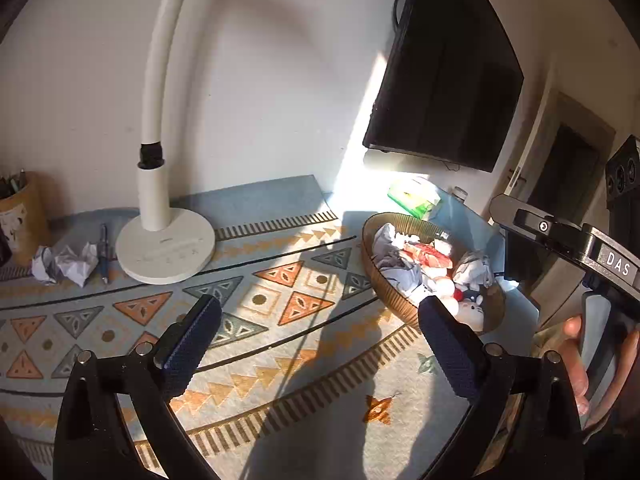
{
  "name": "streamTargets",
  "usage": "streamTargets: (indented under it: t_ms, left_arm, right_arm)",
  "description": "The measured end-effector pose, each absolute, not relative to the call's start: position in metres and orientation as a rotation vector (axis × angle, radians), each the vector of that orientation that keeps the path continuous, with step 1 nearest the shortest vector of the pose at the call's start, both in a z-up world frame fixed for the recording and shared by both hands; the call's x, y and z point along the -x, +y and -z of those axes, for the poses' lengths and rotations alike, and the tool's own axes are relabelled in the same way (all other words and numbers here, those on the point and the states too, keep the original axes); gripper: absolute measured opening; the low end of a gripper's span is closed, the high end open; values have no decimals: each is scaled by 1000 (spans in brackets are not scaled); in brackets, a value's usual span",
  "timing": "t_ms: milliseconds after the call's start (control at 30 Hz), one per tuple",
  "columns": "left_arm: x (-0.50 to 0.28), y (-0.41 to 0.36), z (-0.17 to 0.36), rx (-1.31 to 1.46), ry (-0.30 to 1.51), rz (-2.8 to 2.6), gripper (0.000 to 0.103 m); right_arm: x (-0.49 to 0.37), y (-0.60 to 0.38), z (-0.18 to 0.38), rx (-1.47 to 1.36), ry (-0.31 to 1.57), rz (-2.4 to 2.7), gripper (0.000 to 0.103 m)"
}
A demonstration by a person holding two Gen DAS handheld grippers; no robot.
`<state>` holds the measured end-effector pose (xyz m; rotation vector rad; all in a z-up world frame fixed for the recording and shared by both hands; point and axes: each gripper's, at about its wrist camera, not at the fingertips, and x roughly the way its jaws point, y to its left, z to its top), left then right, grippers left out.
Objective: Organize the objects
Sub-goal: 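Move both tools back over the crumpled paper near the pen holder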
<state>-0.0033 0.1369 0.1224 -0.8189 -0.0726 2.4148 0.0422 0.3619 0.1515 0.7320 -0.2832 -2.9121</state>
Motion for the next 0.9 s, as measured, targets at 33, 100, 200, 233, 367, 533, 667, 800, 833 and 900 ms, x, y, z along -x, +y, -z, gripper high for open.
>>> streamTargets:
  t_ms: [33,100,200,233,367,533,667,800,833,900]
  left_arm:
    - [-2,120,-120,814,-64,-2468,102]
    - [-6,89,-110,876,-42,-2551,102]
    - [-8,49,-93,931,-75,-2641,102]
    - [-9,39,-88,926,-73,-2685,102]
    - [0,9,-58,953,-46,-2846,102]
    - [4,-17,-37,994,-198,-2866,102]
    - [6,-28,-37,1002,-303,-2842,102]
    - [7,-33,-34,1016,-363,-2821,102]
    - [7,-34,-33,1017,-370,-2821,102]
    - [8,-35,-33,1022,-385,-2818,102]
  right_arm:
    - [-42,343,-149,-720,-256,2880,69]
    - [-38,312,-139,-726,-222,2815,69]
    - [-25,273,-112,-782,-181,2751,69]
    - [-20,261,-102,-806,-163,2737,69]
    - [-5,226,-55,-869,-77,2695,69]
    - [4,204,-15,-922,2,2631,69]
    - [9,204,-2,-964,-12,2619,69]
    - [9,204,-1,-968,-8,2621,69]
    - [10,201,1,-980,15,2625,69]
    - [9,194,2,-998,65,2617,69]
